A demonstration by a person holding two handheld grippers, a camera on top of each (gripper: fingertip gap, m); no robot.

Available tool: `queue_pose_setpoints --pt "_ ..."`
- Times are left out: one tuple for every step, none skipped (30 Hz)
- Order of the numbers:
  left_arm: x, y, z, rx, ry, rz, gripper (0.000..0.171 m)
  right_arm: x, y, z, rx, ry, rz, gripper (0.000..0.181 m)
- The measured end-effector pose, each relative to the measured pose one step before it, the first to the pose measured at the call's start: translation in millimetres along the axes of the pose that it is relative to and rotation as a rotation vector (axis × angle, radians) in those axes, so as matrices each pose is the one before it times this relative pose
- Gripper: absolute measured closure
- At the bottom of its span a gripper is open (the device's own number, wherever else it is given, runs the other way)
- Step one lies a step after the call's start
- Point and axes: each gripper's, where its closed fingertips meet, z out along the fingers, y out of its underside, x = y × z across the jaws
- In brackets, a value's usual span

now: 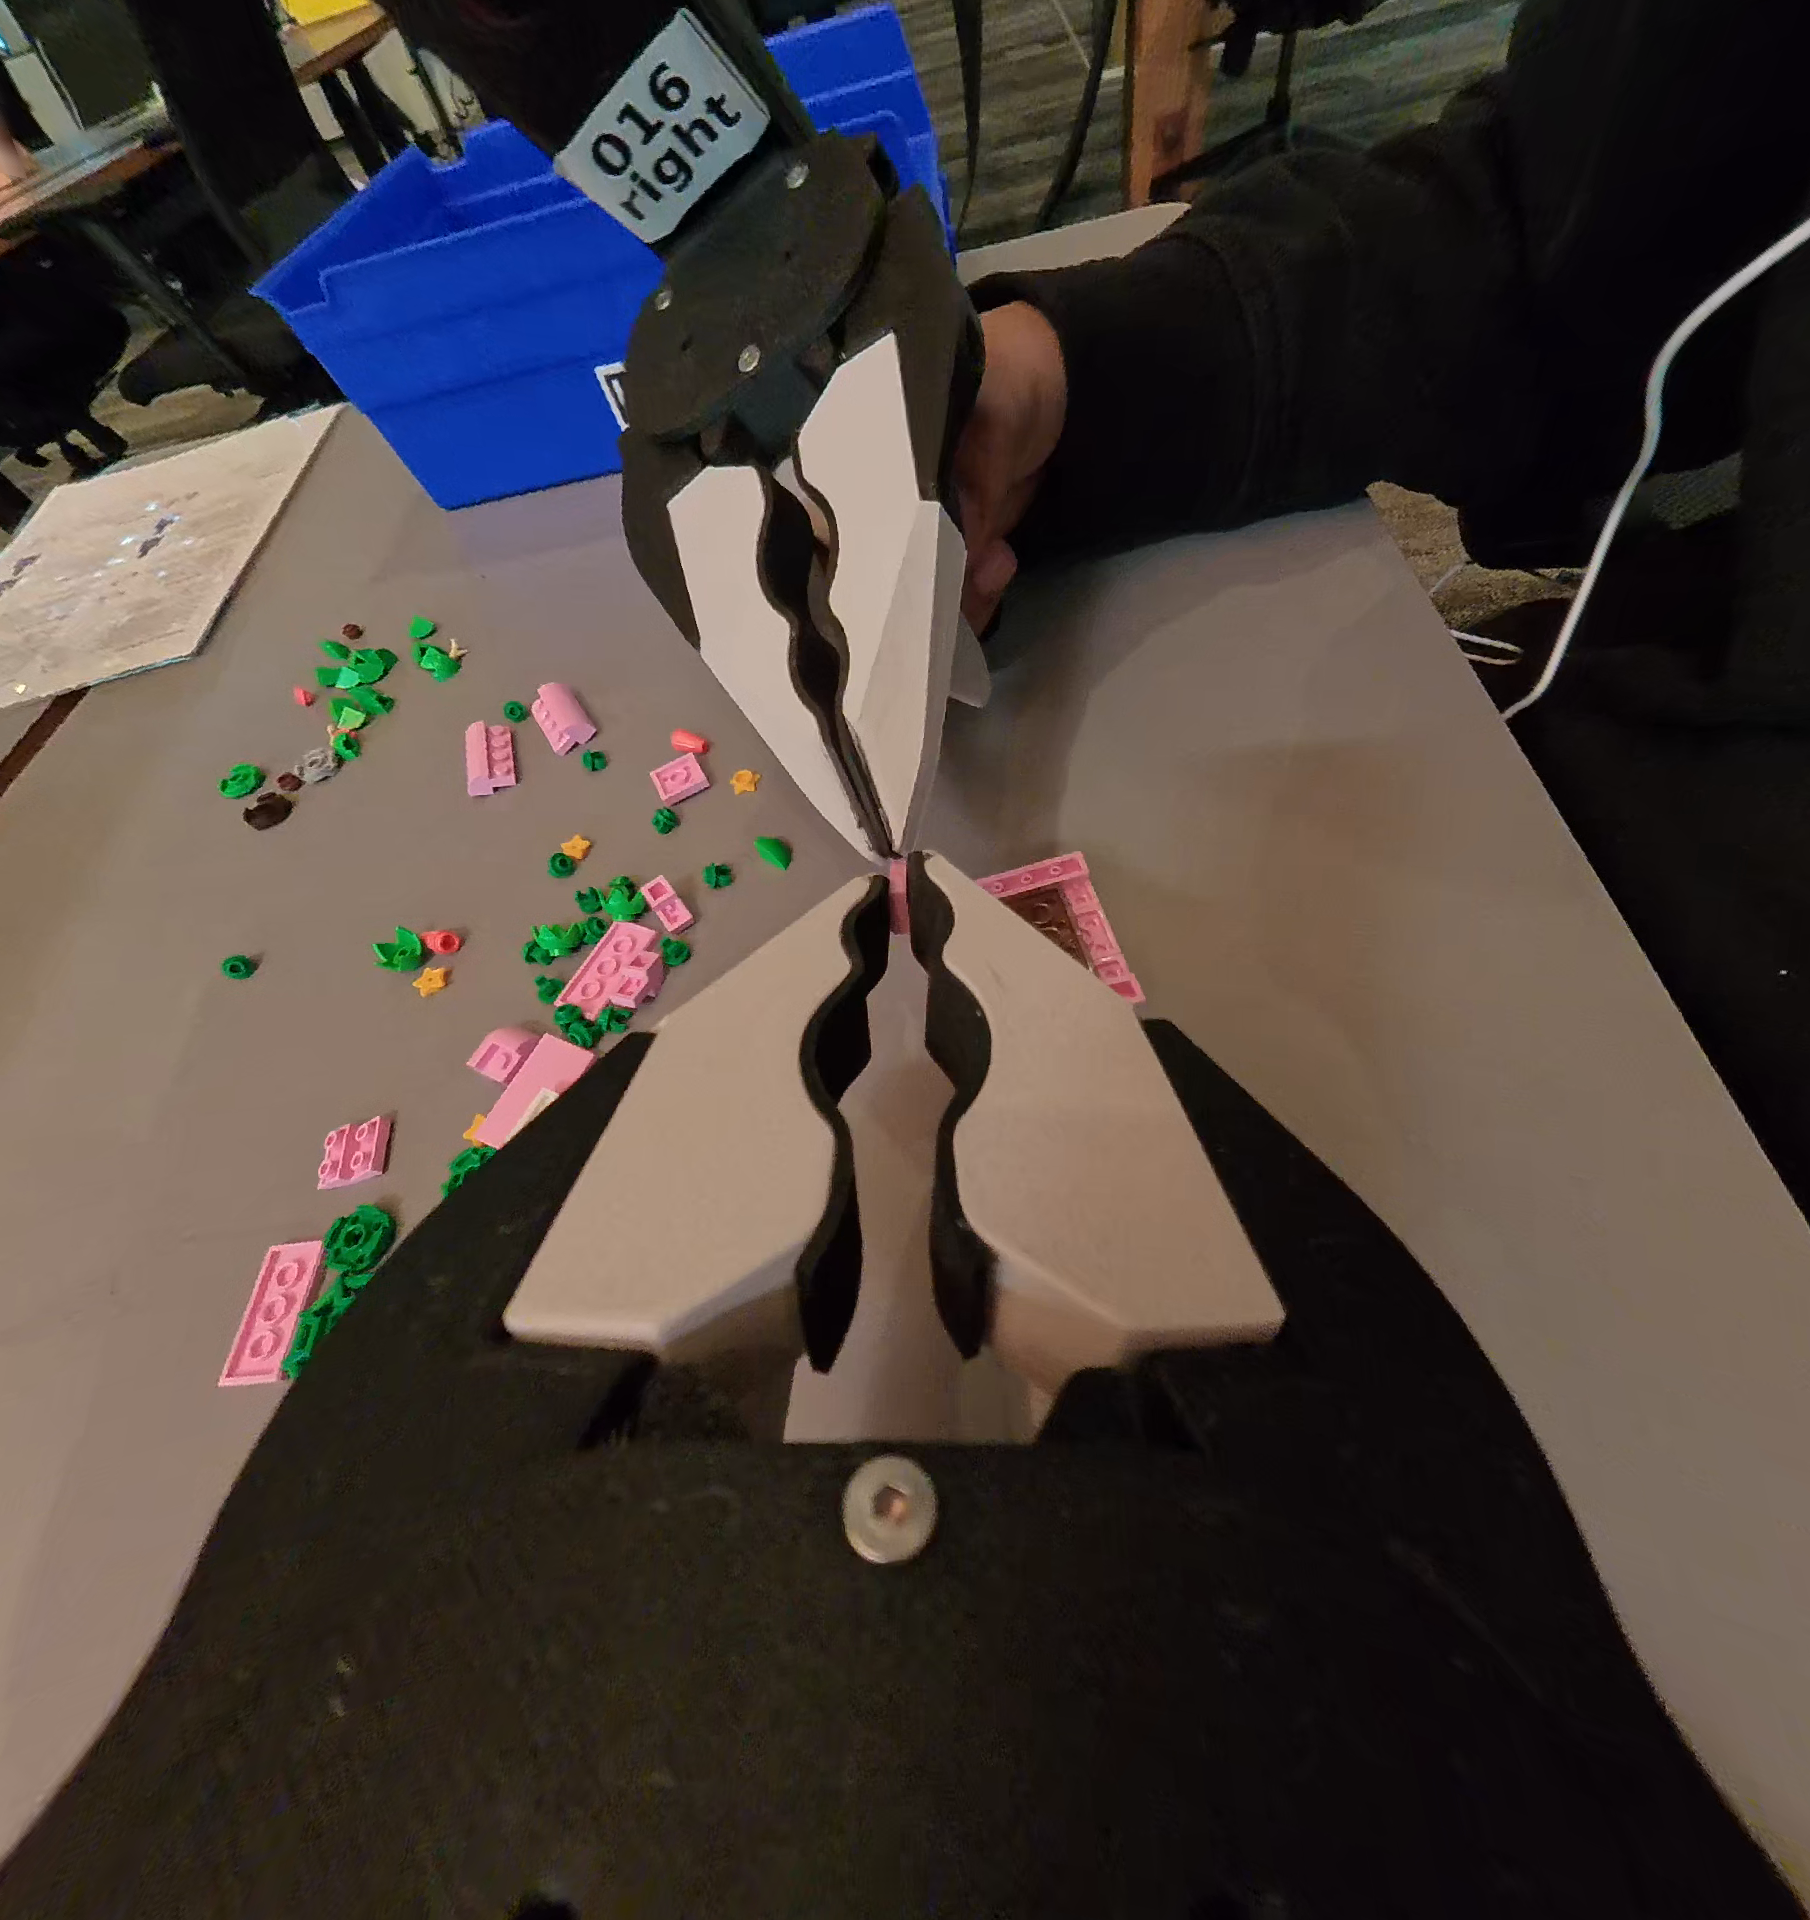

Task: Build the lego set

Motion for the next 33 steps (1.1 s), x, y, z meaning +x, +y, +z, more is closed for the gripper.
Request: queue_pose_setpoints --pt "-1.23 -0.07 -0.33 0.00068 -0.0046 -0.0044 0.169 1.21 -0.61 -0.38 0.0032 0.0089 -0.0032 0.181" --pt "-0.96 -0.27 -0.53 0.00221 -0.0029 -0.0043 0.169 1.60 -0.53 -0.49 0.0022 0.0114 -0.0055 0.181" --pt "-1.98 -0.23 -0.47 0.00231 -0.0084 -0.0067 0.169 2.07 -0.75 -0.68 0.0034 0.0156 -0.0069 0.181" --pt "-2.76 -0.40 -0.69 0.00238 -0.0120 -0.0088 0.169 2.83 -1.21 -0.93 0.0058 0.0219 -0.0096 0.181" --pt "-2.52 -1.15 -1.07 0.00703 -0.0099 -0.0122 0.169 3.64 -1.70 -1.18 0.0079 0.0283 -0.0146 0.179" --pt "-5.52 -1.25 -1.40 0.00873 -0.0235 -0.0284 0.169 3.86 -2.32 -1.47 0.0114 0.0320 -0.0197 0.177" --pt "-7.54 -1.30 -1.50 0.00819 -0.0271 -0.0493 0.169 4.20 -2.75 -1.46 0.0145 0.0363 -0.0230 0.174" --pt "-5.32 -1.75 -1.90 0.01347 -0.0049 -0.0592 0.169 4.54 -3.00 -1.36 0.0169 0.0397 -0.0251 0.171" --pt "-3.05 -2.19 -2.06 0.01787 0.0115 -0.0569 0.169 3.72 -3.11 -1.25 0.0197 0.0352 -0.0253 0.168" --pt "-2.48 -2.63 -2.57 0.01844 0.0116 -0.0470 0.169 3.01 -2.72 -0.93 0.0166 0.0306 -0.0253 0.167" --pt "-2.76 -2.97 -2.50 0.01935 0.0038 -0.0364 0.169 2.56 -1.62 -0.72 0.0097 0.0281 -0.0256 0.167" --pt "-2.36 -3.16 -2.22 0.02079 0.0004 -0.0273 0.169 2.07 -1.11 -0.53 0.0053 0.0252 -0.0265 0.167" --pt "-1.63 -2.45 -1.58 0.01666 0.0000 -0.0203 0.169 1.74 -0.87 -0.24 0.0020 0.0246 -0.0278 0.167" --pt "-1.56 -1.28 -0.90 0.00816 -0.0016 -0.0147 0.169 1.39 -1.06 -0.31 0.0036 0.0229 -0.0266 0.168" --pt "-1.30 0.02 -0.26 0.00031 -0.0029 -0.0088 0.169 1.09 -1.55 -0.49 0.0071 0.0205 -0.0243 0.167" --pt "-0.62 0.58 0.11 -0.00336 -0.0013 -0.0041 0.169 1.03 -1.92 -0.69 0.0097 0.0190 -0.0223 0.168" --pt "-0.43 0.71 0.41 -0.00468 -0.0017 -0.0033 0.169 1.17 -2.13 -0.89 0.0113 0.0185 -0.0197 0.168" --pt "-0.39 0.75 0.55 -0.00452 -0.0016 -0.0038 0.169 1.25 -1.65 -0.89 0.0087 0.0171 -0.0183 0.168" --pt "-0.17 0.40 0.55 -0.00277 0.0005 -0.0054 0.169 1.13 -1.01 -0.62 0.0046 0.0145 -0.0158 0.168" --pt "-0.36 0.33 0.36 -0.00150 0.0005 -0.0087 0.169 1.16 -0.53 -0.50 0.0007 0.0129 -0.0142 0.168" --pt "-0.79 0.04 0.17 0.00012 0.0003 -0.0129 0.169 1.33 -0.51 -0.43 -0.0002 0.0149 -0.0170 0.167" --pt "-0.31 -0.16 -0.13 0.00246 0.0050 -0.0165 0.169 0.94 -0.99 -0.45 0.0022 0.0155 -0.0219 0.167" --pt "-0.27 -0.42 -0.22 0.00411 0.0076 -0.0208 0.169 0.46 -0.89 -0.29 0.0017 0.0153 -0.0274 0.167" --pt "-0.58 -0.45 -0.35 0.00478 0.0076 -0.0240 0.169 -0.04 -0.67 -0.28 -0.0017 0.0163 -0.0357 0.167" --pt "-0.28 -0.26 -0.29 0.00399 0.0101 -0.0238 0.169 -0.71 -0.72 -0.05 -0.0034 0.0166 -0.0425 0.166" --pt "0.09 -0.07 -0.14 0.00232 0.0117 -0.0203 0.169 -1.12 -0.41 0.15 -0.0064 0.0170 -0.0474 0.166" --pt "0.77 -0.21 -0.14 0.00203 0.0128 -0.0139 0.169 -1.16 -0.55 0.49 -0.0064 0.0188 -0.0480 0.166" --pt "0.98 -0.47 -0.03 0.00281 0.0099 -0.0088 0.169 -1.45 -1.34 0.37 -0.0020 0.0157 -0.0431 0.166" --pt "0.62 -0.37 -0.08 0.00210 0.0045 -0.0052 0.169 -2.36 -1.93 0.35 0.0005 0.0088 -0.0400 0.165" --pt "0.44 -0.05 0.24 0.00048 0.0025 -0.0030 0.169 -2.33 -2.14 0.22 0.0004 0.0081 -0.0401 0.165" --pt "0.42 0.35 0.41 -0.00180 0.0032 -0.0038 0.169 -1.89 -1.68 0.33 -0.0024 0.0111 -0.0437 0.164" --pt "0.39 0.31 0.50 -0.00175 0.0034 -0.0074 0.169 -1.40 -1.39 0.32 -0.0060 0.0153 -0.0501 0.162" --pt "0.68 -0.20 0.53 0.00171 0.0056 -0.0098 0.169 -0.24 -1.26 0.16 -0.0076 0.0246 -0.0548 0.161"
